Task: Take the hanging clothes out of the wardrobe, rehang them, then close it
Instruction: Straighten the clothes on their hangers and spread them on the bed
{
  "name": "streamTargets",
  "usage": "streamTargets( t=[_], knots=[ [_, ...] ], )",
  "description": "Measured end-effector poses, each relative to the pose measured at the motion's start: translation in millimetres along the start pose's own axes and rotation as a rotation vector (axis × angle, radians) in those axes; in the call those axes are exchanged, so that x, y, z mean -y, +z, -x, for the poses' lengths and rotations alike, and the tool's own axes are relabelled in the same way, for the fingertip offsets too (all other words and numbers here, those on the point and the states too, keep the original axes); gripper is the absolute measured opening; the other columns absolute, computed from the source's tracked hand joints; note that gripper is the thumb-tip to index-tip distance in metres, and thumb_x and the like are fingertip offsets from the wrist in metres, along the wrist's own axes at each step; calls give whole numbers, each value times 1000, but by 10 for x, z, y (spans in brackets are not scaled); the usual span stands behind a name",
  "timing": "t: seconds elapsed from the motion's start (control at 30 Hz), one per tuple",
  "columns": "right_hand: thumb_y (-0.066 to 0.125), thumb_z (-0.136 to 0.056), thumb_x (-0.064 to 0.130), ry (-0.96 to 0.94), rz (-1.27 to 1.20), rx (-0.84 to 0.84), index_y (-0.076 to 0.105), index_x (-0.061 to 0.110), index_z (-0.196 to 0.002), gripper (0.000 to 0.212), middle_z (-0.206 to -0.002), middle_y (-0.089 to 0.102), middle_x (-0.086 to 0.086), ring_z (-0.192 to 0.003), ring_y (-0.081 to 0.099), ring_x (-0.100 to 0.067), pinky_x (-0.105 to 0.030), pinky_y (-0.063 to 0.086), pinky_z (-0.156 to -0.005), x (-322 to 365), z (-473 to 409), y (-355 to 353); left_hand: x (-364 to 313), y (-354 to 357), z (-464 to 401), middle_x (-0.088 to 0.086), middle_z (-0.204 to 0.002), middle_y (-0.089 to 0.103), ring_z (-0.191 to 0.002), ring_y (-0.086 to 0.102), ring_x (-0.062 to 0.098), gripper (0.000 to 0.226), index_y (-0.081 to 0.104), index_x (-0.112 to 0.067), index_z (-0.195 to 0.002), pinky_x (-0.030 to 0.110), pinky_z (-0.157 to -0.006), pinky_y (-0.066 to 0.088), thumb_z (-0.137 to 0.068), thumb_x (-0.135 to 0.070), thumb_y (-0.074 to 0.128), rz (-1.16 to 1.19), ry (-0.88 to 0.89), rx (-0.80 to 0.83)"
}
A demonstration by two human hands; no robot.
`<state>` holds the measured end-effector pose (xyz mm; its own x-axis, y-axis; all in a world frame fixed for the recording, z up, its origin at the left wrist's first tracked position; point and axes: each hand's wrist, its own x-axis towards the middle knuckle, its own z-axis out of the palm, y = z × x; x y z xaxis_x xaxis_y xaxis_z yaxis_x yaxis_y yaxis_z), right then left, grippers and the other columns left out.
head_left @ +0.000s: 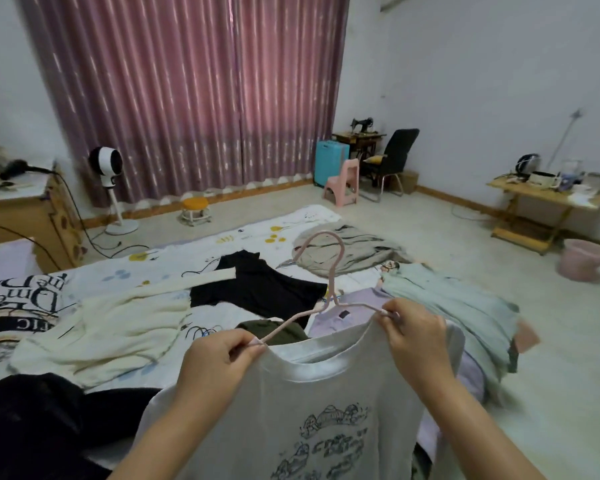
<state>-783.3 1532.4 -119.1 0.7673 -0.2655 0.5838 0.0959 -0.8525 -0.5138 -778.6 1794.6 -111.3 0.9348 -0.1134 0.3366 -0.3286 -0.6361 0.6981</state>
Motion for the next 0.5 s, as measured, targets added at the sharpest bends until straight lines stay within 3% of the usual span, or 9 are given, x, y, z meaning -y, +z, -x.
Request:
streamTargets(
  t=[0.2,0.43,0.5],
  knots=[
    [71,-78,9,40,48,-48,63,19,-73,14,-69,64,1,-69,61,-28,-41,43,-66,-544,-18,-510,-613,331,14,-29,-70,61,-76,56,-3,35,55,-41,-51,12,-54,35,-76,-24,73,-3,86,-11],
    [70,-79,7,38,53,-87,67,13,-76,8,-74,68,-3,-73,62,-29,-47,47,-71,-1256,-181,-1200,-1399,957,33,-29,-76,62,-78,57,0,11,70,-25,-67,18,-59,40,-77,-22,73,52,82,-12],
    [69,-80,9,26,58,-82,67,14,-78,6,-74,68,-2,-73,61,-28,-47,48,-71,-1484,-250,-1375,-1588,1178,39,-27,-74,63,-76,58,2,14,69,-28,-65,20,-60,41,-76,-21,73,75,72,-9]
  ],
)
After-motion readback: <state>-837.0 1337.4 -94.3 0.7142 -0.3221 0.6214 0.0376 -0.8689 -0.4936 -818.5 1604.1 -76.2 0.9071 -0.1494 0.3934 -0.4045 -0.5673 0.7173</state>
